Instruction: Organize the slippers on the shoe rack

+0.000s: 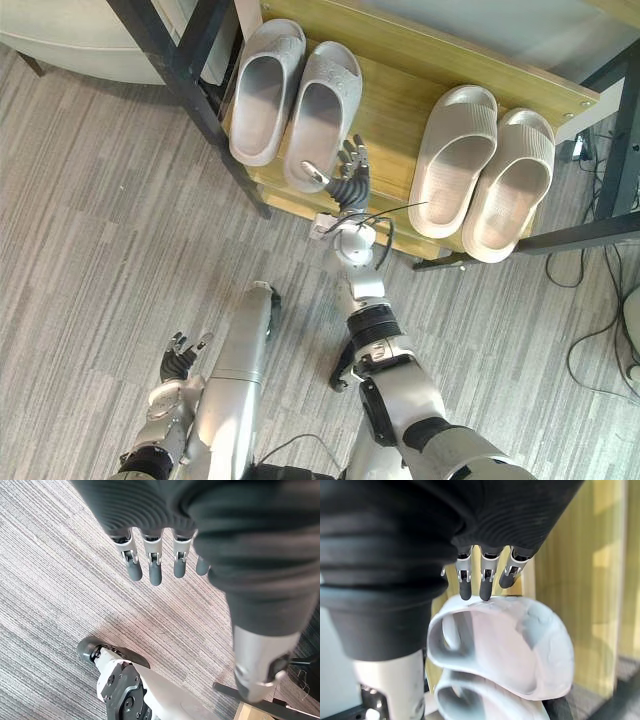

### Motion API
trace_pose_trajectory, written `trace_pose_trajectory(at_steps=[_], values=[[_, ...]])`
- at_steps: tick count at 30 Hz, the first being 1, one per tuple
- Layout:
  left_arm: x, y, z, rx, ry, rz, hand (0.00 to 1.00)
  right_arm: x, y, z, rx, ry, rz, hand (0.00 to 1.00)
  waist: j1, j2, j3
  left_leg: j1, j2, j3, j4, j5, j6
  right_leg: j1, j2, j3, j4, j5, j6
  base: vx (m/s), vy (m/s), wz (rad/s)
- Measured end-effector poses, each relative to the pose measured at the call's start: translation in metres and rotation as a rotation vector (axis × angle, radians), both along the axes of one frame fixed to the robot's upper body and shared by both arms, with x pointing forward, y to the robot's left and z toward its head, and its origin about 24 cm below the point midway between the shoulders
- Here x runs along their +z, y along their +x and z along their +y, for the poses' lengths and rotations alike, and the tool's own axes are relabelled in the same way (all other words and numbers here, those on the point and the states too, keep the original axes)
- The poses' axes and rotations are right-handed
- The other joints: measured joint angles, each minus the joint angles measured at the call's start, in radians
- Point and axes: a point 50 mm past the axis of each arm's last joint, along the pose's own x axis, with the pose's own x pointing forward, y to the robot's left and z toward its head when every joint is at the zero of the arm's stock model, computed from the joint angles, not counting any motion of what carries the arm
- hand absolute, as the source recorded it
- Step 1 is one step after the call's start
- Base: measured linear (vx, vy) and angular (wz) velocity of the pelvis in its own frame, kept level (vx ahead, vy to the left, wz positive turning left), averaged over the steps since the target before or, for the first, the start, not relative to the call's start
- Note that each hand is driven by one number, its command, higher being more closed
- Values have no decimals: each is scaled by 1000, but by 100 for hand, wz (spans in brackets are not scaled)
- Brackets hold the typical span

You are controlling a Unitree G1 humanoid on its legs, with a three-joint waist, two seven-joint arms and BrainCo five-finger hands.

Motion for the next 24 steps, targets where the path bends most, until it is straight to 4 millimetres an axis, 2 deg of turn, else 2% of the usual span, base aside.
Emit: trace_pose_trajectory(at_steps=[7, 12, 22, 24], values=[[0, 0, -1, 1, -1, 4, 0, 1, 1, -1, -12, 2, 5, 0, 5, 2, 0, 0, 0, -3, 0, 0, 0, 1, 0, -3, 1, 0, 0, 0, 0, 0], [-1, 3, -3, -2, -7, 8, 0, 1, 3, -8, -48, -2, 16, 0, 20, 9, 0, 0, -2, -7, 0, 0, 0, 4, 0, -7, 1, 0, -1, 0, 0, 0], [0, 5, -5, -2, -13, 1, 0, 3, 5, -38, -184, 39, 45, 0, 25, 15, 2, -1, -4, -10, 11, -5, 9, 10, -1, -9, 4, 0, -1, 0, 0, 0], [0, 5, -6, -2, -14, 2, 0, 5, -1, -52, -252, 52, 17, 0, 23, 19, 0, 1, -3, -9, 17, -9, 16, 15, -1, -9, 5, 0, -1, 0, 0, 0]])
